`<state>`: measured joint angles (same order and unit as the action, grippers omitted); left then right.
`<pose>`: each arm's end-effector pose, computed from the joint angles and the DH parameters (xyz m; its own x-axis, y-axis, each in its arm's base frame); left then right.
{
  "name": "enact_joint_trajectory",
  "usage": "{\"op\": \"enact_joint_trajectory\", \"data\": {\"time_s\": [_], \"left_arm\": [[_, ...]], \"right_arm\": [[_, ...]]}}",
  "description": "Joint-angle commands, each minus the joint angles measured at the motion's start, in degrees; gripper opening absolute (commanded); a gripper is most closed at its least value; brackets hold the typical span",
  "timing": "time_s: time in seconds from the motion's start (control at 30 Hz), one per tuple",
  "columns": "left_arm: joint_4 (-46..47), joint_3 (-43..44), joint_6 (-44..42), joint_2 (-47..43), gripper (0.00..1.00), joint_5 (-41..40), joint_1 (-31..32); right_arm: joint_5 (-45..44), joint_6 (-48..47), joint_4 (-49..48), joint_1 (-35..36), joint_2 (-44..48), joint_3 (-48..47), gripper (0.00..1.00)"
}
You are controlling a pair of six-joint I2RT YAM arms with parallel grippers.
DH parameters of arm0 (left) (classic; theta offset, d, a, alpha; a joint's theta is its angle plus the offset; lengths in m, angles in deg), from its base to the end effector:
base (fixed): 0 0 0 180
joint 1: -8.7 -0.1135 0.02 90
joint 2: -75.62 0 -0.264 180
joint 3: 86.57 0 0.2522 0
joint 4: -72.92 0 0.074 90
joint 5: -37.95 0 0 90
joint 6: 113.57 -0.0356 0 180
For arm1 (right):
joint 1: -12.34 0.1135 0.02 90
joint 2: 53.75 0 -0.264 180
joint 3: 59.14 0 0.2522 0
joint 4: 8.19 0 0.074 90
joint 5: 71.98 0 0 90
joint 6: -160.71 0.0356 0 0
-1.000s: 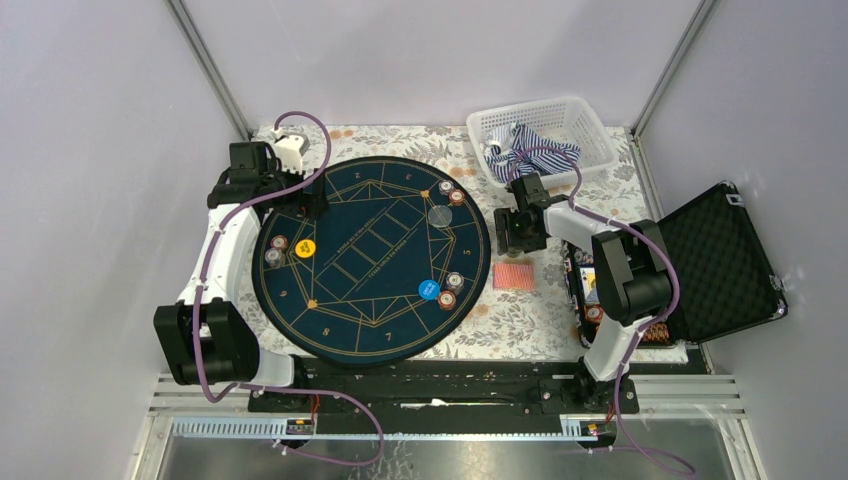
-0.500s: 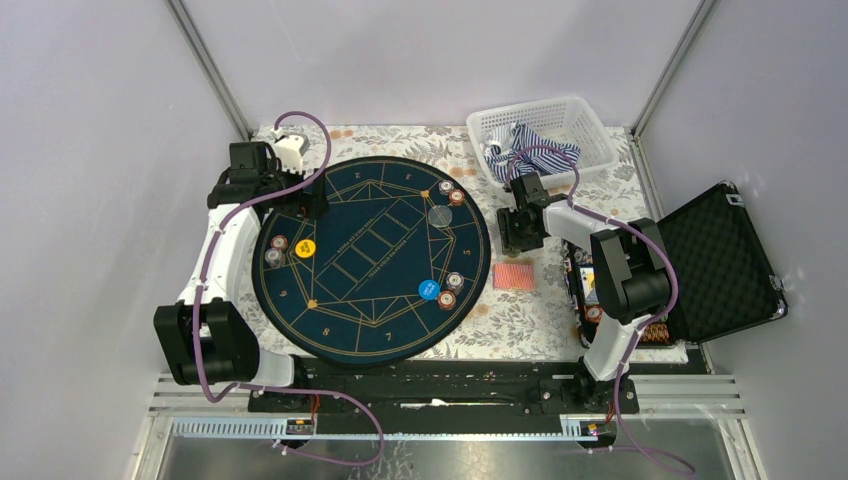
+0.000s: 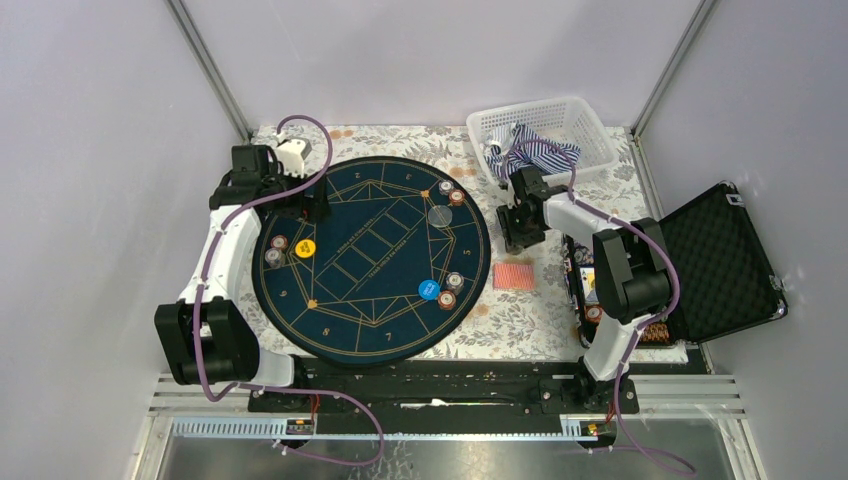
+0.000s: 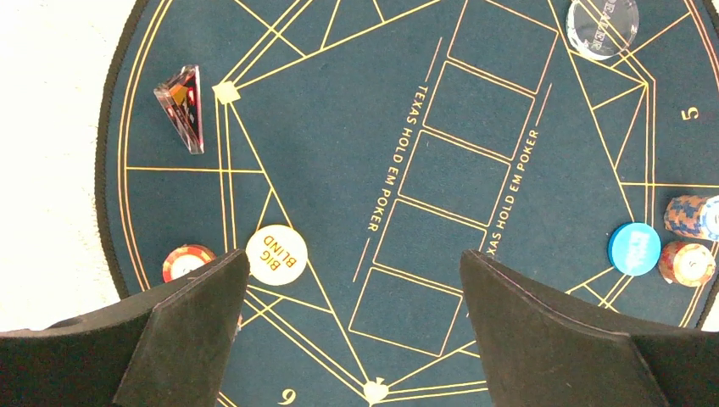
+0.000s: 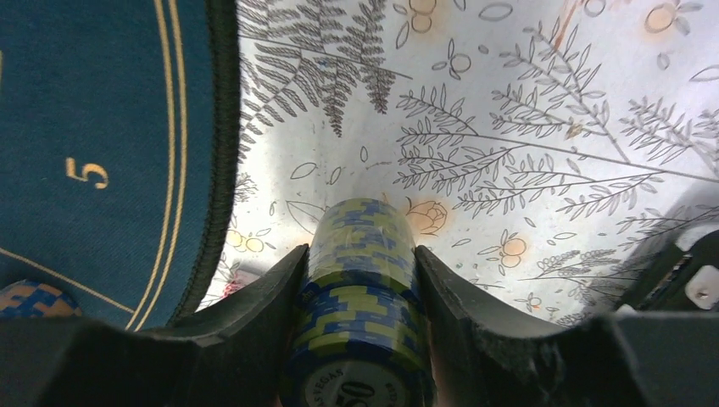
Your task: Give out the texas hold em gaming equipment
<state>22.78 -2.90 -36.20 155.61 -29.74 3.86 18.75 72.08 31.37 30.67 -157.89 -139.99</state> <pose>0.2995 0.0118 0.3122 -0.6649 0.1467 -0.7324 0.3360 0.9344 -0.1179 0.3474 0.1156 0.1723 -0.8521 -0.2571 -0.4559 -0.2997 0.9538 0.0222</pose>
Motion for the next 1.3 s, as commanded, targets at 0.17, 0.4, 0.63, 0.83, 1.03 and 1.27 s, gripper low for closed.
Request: {"op": "enact_joint_trajectory", "data": {"time_s": [0.17, 0.4, 0.63, 0.83, 1.03, 1.27], "left_arm": [[1.8, -0.7, -0.8, -0.1, 0.99, 2.5, 0.1], [1.8, -2.4, -1.9, -1.2, 0.99, 7.3, 0.0], [2.3, -2.6, -0.5, -2.3, 0.99, 11.7, -5.5], [1.8, -0.4, 1.6, -0.1, 0.99, 11.8, -12.4], [1.7, -0.3, 1.5, 0.4, 0.99, 11.9, -13.7], [1.8, -1.2, 1.9, 0.3, 0.99, 12.8, -13.9]], "right_arm": [[3.4, -6.6, 6.5, 1.5, 3.8, -12.1, 0.35], [3.0, -9.8, 9.7, 8.5, 2.0, -22.0, 0.36], [4.8, -9.7, 10.9, 17.0, -5.4, -32.0, 0.36], [3.4, -10.2, 10.3, 24.5, -12.8, -38.4, 0.36], [1.2, -10.9, 9.3, 30.3, -17.5, -41.0, 0.37], [-0.4, -11.7, 7.4, 33.8, -20.7, -39.7, 0.38]]}}
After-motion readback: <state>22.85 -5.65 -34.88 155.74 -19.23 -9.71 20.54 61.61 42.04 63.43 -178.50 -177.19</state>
